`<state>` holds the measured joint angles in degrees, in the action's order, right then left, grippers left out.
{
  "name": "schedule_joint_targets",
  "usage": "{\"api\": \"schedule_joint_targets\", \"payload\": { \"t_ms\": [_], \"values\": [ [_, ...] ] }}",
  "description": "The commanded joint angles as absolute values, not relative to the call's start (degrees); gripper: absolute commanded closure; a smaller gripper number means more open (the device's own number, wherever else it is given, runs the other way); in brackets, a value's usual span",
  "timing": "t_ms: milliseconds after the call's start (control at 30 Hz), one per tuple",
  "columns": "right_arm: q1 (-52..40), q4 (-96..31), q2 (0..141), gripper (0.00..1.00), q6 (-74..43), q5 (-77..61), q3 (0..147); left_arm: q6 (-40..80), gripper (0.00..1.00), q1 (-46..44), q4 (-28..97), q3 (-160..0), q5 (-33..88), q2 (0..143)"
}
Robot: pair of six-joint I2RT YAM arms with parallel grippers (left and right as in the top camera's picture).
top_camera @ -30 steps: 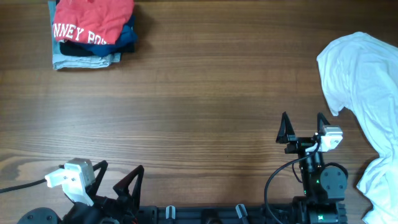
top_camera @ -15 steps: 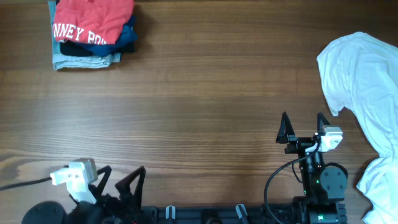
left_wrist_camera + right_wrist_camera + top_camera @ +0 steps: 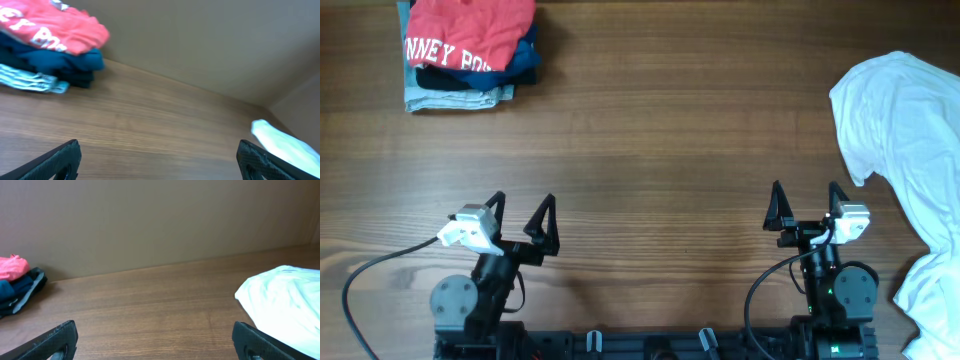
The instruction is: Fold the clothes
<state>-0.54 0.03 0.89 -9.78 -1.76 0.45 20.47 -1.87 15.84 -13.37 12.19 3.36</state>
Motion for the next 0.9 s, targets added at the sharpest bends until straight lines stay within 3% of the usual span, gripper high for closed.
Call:
{"api": "schedule_joint_targets", "payload": {
  "t_ms": [0, 267, 867],
  "values": [
    [-0.08, 0.16, 0.21, 0.0, -9.17, -2.87, 0.3, 19.66, 0.0, -1.74, 13.23, -8.6, 3.53, 0.82],
    [-0.08, 0.16, 0.21, 0.0, -9.19, -2.87, 0.3, 10.72, 0.0, -1.76, 1.06, -0.32, 1.19, 0.14],
    [-0.08, 0.16, 0.21, 0.0, -9.17, -2.87, 0.3, 9.39, 0.0, -1.1, 4.29, -0.32, 1.17, 0.16]
  ]
}}
